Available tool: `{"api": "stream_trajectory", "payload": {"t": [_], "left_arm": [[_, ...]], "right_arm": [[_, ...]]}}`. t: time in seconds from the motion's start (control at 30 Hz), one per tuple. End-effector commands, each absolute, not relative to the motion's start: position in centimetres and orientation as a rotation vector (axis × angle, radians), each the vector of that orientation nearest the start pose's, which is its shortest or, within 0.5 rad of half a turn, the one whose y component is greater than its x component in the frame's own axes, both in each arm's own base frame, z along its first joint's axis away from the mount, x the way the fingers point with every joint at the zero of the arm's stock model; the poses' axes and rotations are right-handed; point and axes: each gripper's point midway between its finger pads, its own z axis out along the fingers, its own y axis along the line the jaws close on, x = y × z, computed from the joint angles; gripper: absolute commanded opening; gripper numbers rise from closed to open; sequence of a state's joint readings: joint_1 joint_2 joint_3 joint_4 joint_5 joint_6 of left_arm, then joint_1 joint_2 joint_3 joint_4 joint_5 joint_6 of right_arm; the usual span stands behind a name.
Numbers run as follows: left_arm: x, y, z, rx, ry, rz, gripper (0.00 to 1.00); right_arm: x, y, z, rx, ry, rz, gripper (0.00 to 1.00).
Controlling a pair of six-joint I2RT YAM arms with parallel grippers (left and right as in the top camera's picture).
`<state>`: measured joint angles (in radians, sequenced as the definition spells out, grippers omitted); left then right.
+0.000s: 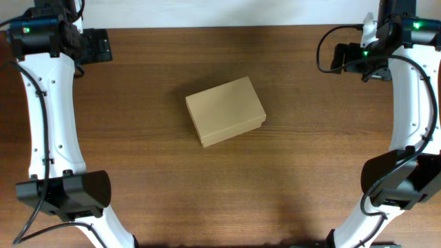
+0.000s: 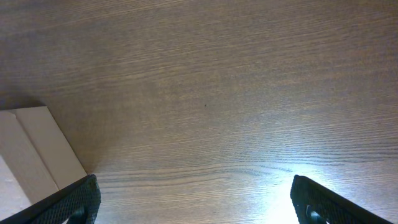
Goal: Pack container
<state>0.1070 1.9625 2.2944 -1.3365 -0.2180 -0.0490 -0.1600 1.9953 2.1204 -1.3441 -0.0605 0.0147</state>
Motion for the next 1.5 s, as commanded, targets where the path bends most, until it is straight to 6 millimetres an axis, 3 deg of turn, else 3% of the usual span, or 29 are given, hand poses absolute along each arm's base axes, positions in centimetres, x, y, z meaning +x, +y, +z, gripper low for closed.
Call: {"api": "stream_trajectory", "payload": {"t": [0.0, 0.1, 0.27, 0.4, 0.63, 0.87, 1.07, 1.23, 1.47], "left_arm": [[45.6, 8.9, 28.6, -0.291, 2.563, 0.313, 1.00], [45.6, 8.9, 28.6, -0.291, 2.563, 0.313, 1.00], [45.6, 8.9, 28.6, -0.291, 2.563, 0.313, 1.00], [45.6, 8.9, 28.6, -0.291, 2.563, 0.313, 1.00], [45.6, 8.9, 28.6, -0.291, 2.563, 0.313, 0.99], [45.6, 8.9, 28.6, -0.291, 2.563, 0.313, 1.00], [45.6, 8.9, 28.6, -0.291, 2.563, 0.313, 1.00], [45.6, 8.9, 28.6, -0.291, 2.563, 0.313, 1.00], [45.6, 8.9, 28.6, -0.291, 2.563, 0.313, 1.00]], "right_arm": [[44.5, -6.1, 22.1, 0.225, 2.759, 0.045, 0.99], [44.1, -6.7, 23.2, 0.227, 2.737, -0.018, 0.99], [42.4, -6.4, 27.2, 0.217, 2.644, -0.029, 0.99], [40.0, -6.2, 28.0, 0.211, 2.607, -0.046, 0.99], [37.9, -4.3, 29.3, 0.133, 2.218, 0.015, 0.99], [30.9, -2.5, 26.8, 0.084, 1.959, 0.039, 0.99], [26.2, -1.8, 24.5, 0.061, 1.788, 0.021, 0.99], [24.1, -1.1, 22.5, 0.041, 1.717, 0.023, 0.99], [23.1, 0.1, 20.7, -0.005, 1.654, 0.051, 0.99]]}}
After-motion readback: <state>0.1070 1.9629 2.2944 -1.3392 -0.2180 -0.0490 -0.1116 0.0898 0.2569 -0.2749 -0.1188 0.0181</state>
